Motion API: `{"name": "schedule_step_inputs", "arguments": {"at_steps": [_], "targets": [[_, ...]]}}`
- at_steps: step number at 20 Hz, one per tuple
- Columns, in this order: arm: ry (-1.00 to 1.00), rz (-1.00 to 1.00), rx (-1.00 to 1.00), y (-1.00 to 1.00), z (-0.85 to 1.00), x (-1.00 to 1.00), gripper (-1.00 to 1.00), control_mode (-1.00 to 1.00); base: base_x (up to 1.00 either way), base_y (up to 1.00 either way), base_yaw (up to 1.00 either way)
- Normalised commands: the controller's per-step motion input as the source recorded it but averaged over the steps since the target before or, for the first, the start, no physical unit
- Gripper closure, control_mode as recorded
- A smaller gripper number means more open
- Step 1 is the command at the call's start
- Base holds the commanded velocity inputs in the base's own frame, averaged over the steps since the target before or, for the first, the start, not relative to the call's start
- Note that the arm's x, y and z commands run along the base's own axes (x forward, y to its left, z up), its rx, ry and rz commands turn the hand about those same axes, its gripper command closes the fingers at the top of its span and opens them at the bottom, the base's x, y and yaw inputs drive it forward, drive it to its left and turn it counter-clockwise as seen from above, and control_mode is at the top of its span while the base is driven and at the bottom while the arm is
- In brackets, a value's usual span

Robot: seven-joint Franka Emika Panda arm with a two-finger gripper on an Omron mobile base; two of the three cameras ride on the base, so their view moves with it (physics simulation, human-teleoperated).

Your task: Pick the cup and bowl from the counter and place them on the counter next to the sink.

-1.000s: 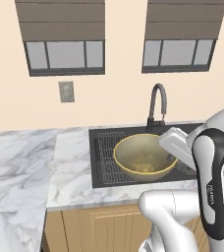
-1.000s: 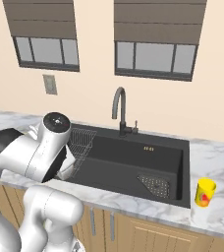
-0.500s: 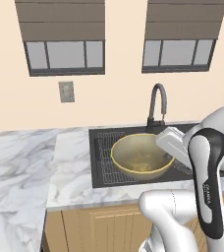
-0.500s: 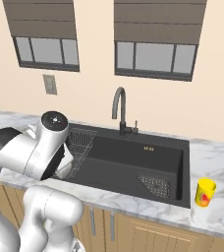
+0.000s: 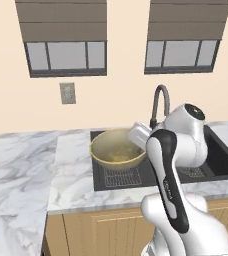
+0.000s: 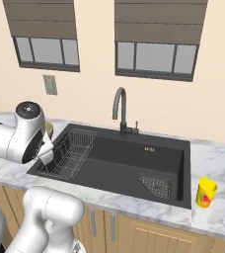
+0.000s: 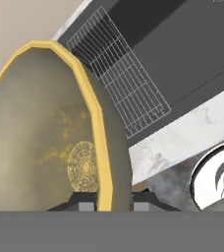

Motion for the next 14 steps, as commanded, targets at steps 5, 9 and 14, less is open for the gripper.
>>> {"name": "schedule_step_inputs", "arguments": {"at_steps": [5, 9, 14], "targets": [[0.0, -0.08, 0.0, 0.13, 0.0, 0.49, 1.0, -1.0, 0.0, 0.0, 0.0], [0.0, 0.01, 0.0, 0.35, -0.08, 0.33, 1.0, -1.0, 0.0, 0.0, 0.0], [0.0, 0.09, 0.0, 0.43, -0.13, 0.32, 1.0, -1.0, 0.0, 0.0, 0.0]]}}
